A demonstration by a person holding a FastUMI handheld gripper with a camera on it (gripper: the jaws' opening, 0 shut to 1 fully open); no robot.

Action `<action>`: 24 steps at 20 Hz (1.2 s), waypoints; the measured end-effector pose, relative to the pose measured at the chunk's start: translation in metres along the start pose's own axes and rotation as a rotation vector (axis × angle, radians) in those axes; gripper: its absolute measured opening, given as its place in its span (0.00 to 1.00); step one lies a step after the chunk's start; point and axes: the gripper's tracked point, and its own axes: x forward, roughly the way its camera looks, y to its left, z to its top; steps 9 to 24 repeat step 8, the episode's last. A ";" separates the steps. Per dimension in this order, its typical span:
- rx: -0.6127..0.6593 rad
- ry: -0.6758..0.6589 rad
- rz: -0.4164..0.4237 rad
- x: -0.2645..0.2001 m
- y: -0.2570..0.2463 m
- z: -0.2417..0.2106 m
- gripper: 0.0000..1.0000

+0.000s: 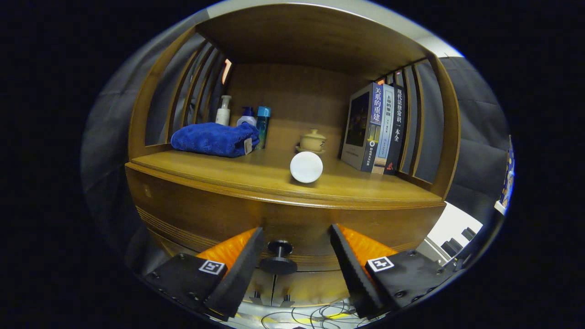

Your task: Pull open the drawer, take out the items inside it, and place them on the countertop above the cabinet.

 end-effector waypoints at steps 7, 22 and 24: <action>0.028 -0.014 0.034 -0.038 -0.011 0.017 0.99; 0.047 -0.029 0.032 -0.047 -0.018 0.027 0.99; 0.047 -0.029 0.032 -0.047 -0.018 0.027 0.99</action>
